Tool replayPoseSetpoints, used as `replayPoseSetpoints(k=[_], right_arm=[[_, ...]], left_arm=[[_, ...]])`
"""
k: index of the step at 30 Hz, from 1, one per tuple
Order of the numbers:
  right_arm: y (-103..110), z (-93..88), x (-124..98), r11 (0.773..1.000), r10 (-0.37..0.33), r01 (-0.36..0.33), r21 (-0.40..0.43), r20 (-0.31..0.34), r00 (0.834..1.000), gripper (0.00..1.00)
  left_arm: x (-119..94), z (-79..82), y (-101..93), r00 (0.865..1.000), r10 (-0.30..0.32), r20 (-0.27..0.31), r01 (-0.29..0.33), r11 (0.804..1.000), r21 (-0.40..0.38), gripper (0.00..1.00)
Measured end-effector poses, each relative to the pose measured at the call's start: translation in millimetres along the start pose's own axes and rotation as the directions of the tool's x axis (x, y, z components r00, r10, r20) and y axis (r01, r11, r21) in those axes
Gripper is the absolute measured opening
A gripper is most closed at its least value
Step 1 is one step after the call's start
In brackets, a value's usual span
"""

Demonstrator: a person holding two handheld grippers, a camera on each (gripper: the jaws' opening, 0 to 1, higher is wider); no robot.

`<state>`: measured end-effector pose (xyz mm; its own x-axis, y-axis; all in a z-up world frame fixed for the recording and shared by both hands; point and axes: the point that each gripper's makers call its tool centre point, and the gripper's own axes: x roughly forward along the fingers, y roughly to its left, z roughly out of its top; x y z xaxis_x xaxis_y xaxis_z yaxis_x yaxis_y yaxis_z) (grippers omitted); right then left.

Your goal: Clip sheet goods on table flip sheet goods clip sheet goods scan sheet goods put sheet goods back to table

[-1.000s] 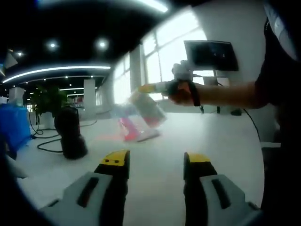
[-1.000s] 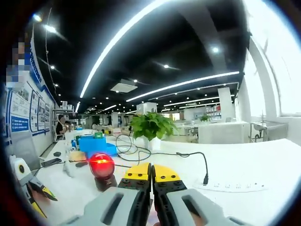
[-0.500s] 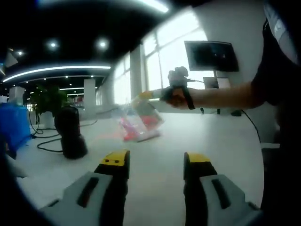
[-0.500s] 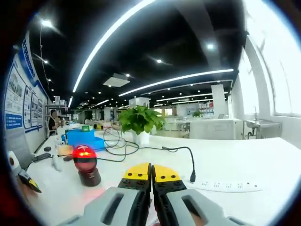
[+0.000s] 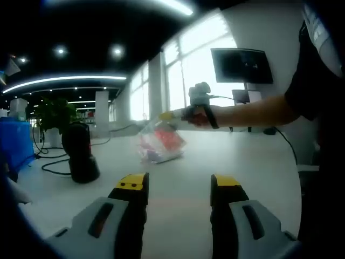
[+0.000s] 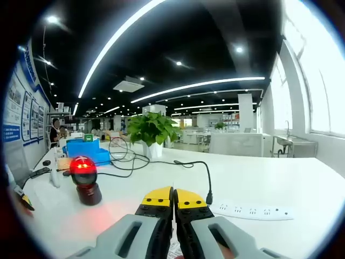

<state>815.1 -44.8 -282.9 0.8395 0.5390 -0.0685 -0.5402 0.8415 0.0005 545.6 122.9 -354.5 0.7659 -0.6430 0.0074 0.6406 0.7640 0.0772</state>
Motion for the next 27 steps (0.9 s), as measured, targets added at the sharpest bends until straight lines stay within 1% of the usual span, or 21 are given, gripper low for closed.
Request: replayPoseSetpoints(k=[1,2,3,7,10,16,18,20,22,24,27], right_arm=[[-1,-3.0,2,1.000,-0.004,0.003,-0.003,-0.002,1.000,0.00],[-2,-5.7,3,0.999,-0.011,0.010,-0.031,-0.012,1.000,0.00],[-3,-7.3,5,0.999,-0.015,0.014,-0.039,-0.015,1.000,0.00],[-10,-10.6,8,0.999,-0.026,0.025,-0.039,-0.025,0.999,0.00],[-21,-15.4,10,0.999,-0.038,0.037,-0.037,-0.036,0.999,0.00],[-32,-26.6,16,0.998,-0.057,0.056,-0.027,-0.057,0.997,0.00],[-37,-26.4,21,0.998,-0.058,0.058,-0.007,-0.051,0.997,0.00],[-33,-31.7,22,0.998,-0.057,0.055,-0.020,-0.062,0.996,0.00],[-35,-34.7,25,0.998,-0.052,0.050,-0.031,-0.070,0.996,0.00],[-38,-37.0,28,0.997,-0.055,0.050,-0.060,-0.083,0.995,0.00],[-39,-42.8,28,0.997,-0.052,0.045,-0.068,-0.098,0.994,0.00]], left_arm=[[0,0.9,0.1,1.000,0.000,0.004,0.000,1.000,-0.002,0.38],[-1,1.6,0.1,1.000,-0.001,0.008,0.001,1.000,-0.004,0.38],[-1,2.1,0.0,1.000,-0.001,0.010,0.001,1.000,-0.005,0.38],[-1,2.4,-0.7,1.000,-0.008,0.013,0.008,1.000,-0.010,0.38],[-1,2.7,-1.7,1.000,-0.013,0.014,0.013,1.000,-0.010,0.38],[-1,2.6,0.3,1.000,-0.006,0.016,0.007,1.000,-0.017,0.38],[-1,2.1,0.4,1.000,-0.006,0.014,0.006,1.000,-0.016,0.38],[0,1.4,0.1,1.000,-0.007,0.010,0.007,1.000,-0.012,0.38],[0,1.1,0.0,1.000,-0.007,0.009,0.007,1.000,-0.011,0.38],[0,1.0,0.5,1.000,-0.006,0.009,0.006,1.000,-0.013,0.38],[0,1.0,0.8,1.000,-0.006,0.009,0.006,1.000,-0.016,0.38]])
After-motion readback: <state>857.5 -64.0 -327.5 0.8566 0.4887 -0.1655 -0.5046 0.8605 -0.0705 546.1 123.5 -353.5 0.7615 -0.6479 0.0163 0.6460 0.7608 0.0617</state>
